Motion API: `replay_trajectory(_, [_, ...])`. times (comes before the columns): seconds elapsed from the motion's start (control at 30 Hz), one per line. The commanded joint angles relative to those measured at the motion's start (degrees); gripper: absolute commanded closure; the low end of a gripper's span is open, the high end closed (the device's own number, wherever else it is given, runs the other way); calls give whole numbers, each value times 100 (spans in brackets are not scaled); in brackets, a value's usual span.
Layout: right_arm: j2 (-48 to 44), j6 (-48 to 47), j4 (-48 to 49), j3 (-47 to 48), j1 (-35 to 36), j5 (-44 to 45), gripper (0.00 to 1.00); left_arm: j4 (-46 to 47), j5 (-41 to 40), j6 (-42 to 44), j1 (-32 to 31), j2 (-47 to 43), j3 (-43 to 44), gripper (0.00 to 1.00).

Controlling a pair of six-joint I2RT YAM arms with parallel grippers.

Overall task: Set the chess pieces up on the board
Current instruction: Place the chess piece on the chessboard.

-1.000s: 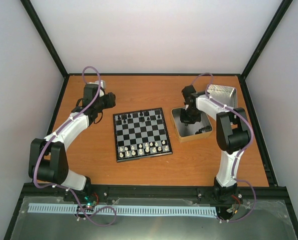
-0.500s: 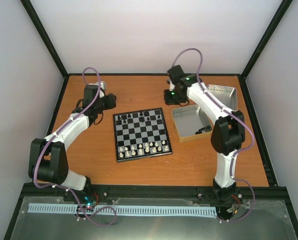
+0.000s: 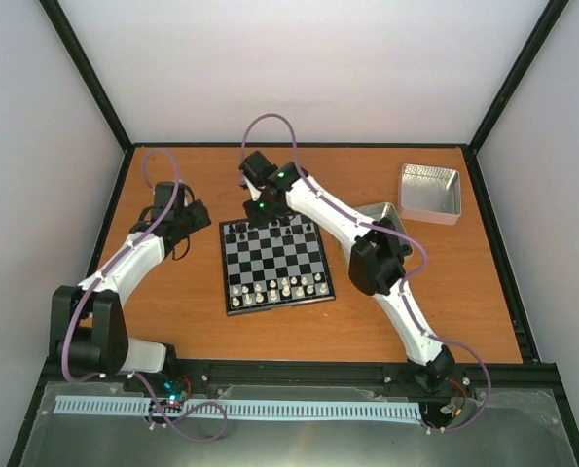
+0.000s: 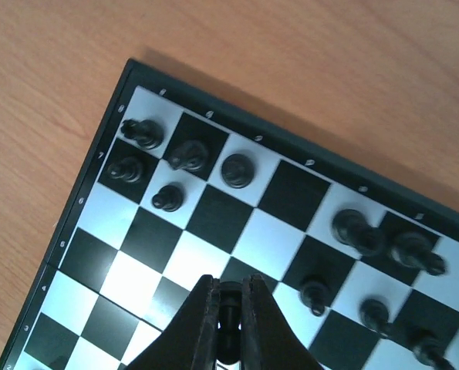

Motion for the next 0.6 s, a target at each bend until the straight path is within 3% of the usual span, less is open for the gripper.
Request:
replay_trajectory(0.0, [274,-183,-235,321,134,103,95,-389,-296,-314,219,-318,-141,44])
replay_trajectory(0.57, [894,-192,-179,412,133,27,92,-315,-155,-225,232,-309,-194,44])
